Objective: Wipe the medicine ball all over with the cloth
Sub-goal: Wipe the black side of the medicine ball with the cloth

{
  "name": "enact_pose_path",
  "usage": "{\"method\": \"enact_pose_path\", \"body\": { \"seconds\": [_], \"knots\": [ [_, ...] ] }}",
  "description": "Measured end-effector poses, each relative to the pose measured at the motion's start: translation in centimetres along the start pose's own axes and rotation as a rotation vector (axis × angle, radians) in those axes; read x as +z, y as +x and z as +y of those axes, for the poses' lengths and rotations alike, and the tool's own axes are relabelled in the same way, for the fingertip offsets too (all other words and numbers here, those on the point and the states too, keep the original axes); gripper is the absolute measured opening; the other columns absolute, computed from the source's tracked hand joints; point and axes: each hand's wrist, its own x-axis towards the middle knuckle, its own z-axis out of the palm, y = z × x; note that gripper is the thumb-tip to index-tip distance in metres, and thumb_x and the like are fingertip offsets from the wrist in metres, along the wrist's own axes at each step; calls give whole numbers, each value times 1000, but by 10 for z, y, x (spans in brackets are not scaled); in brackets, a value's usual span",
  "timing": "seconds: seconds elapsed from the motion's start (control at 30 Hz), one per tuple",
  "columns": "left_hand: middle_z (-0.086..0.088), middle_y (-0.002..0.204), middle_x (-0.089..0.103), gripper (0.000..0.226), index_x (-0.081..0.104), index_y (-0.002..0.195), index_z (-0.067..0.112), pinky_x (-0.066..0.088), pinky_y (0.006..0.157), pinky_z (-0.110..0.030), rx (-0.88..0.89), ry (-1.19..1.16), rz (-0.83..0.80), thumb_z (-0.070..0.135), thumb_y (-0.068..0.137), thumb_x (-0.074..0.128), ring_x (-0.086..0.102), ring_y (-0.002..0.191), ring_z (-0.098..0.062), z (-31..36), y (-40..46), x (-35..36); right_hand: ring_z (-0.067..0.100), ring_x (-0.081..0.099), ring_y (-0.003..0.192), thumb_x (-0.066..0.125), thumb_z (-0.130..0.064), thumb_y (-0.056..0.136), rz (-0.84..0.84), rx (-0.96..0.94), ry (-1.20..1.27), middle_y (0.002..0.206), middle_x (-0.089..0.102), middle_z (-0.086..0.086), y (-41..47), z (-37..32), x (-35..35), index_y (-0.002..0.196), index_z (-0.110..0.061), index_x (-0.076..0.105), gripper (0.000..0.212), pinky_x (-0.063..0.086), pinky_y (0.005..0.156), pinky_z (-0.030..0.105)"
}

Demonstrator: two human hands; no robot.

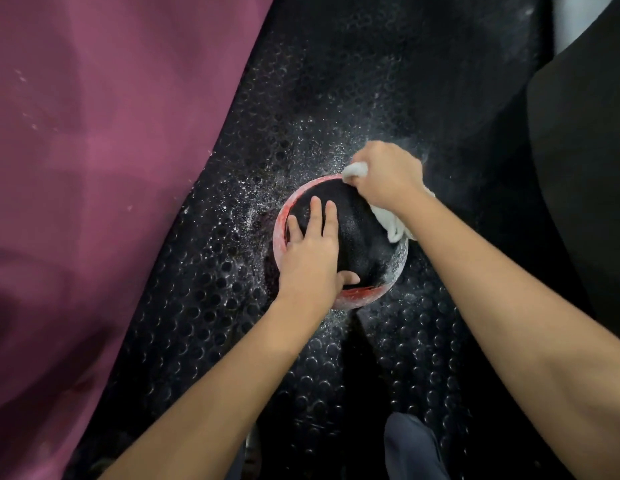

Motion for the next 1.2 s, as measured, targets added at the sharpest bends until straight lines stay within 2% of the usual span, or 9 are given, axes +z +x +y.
{"method": "enact_pose_path", "body": {
  "seconds": [0.1, 0.2, 0.37, 0.5, 0.63, 0.73, 0.83, 1.03, 1.2],
  "knots": [
    [-4, 162, -17, 114, -15, 153, 15, 19, 117, -45, 6, 14, -13, 51, 83, 67, 0, 148, -38, 2, -1, -1, 22, 55, 104, 61, -26, 87, -29, -120, -37, 104, 61, -5, -4, -4, 2, 90, -30, 71, 11, 36, 70, 31],
    [-8, 162, -17, 112, -15, 153, 13, 14, 119, -43, 28, 47, -11, 51, 85, 65, 1, 148, -40, 5, 0, -1, 23, 57, 103, 63, -25, 84, -52, -25, -10, 103, 66, -3, 9, 0, -6, 91, -30, 72, 12, 35, 71, 30],
    [-9, 161, -17, 111, -16, 152, 11, 16, 118, -43, 31, 88, -21, 51, 86, 64, 2, 147, -42, 11, -2, 0, 25, 57, 102, 61, -26, 84, -81, -170, -98, 101, 65, -1, 6, -14, 1, 91, -27, 71, 12, 36, 69, 31],
    [-7, 162, -17, 111, -16, 153, 14, 14, 119, -42, 39, 55, -24, 50, 86, 65, 0, 148, -41, 10, 0, -1, 25, 59, 101, 64, -25, 83, -90, -45, -46, 101, 66, -2, 12, -4, -8, 86, -31, 69, 9, 36, 70, 30],
    [-3, 162, -16, 111, -14, 153, 16, 17, 118, -40, 31, 5, -25, 50, 85, 67, -1, 148, -39, 7, 1, -2, 19, 56, 100, 62, -28, 86, -53, -134, -31, 101, 63, -7, -11, -3, -3, 88, -29, 72, 10, 41, 74, 32],
    [1, 162, -15, 111, -13, 154, 19, 22, 116, -41, 17, -57, -40, 49, 83, 68, -2, 149, -35, -1, 1, -5, 19, 57, 99, 65, -29, 85, -17, 8, 94, 101, 64, -4, -15, 20, -7, 90, -23, 72, 11, 41, 75, 32],
    [1, 162, -15, 112, -13, 154, 19, 18, 118, -42, 32, -38, -36, 51, 83, 68, -1, 149, -35, -6, 3, -7, 21, 58, 98, 66, -28, 84, -18, 106, 205, 100, 68, -2, -9, 29, -5, 91, -25, 73, 10, 39, 74, 30],
    [5, 161, -19, 108, -15, 153, 24, 21, 118, -51, 90, 1, 2, 50, 85, 65, -5, 149, -30, -14, 4, -4, 21, 58, 92, 63, -24, 87, -28, 127, 204, 95, 68, -1, 5, 18, 0, 88, -26, 71, 9, 38, 71, 29],
    [6, 161, -20, 120, -17, 153, 25, 16, 120, -51, 76, 5, 20, 44, 78, 75, -4, 149, -34, -16, 11, -2, 23, 59, 92, 61, -20, 85, -3, 110, 122, 93, 66, 0, 12, 6, 1, 89, -23, 72, 12, 36, 68, 29]
  ]
}}
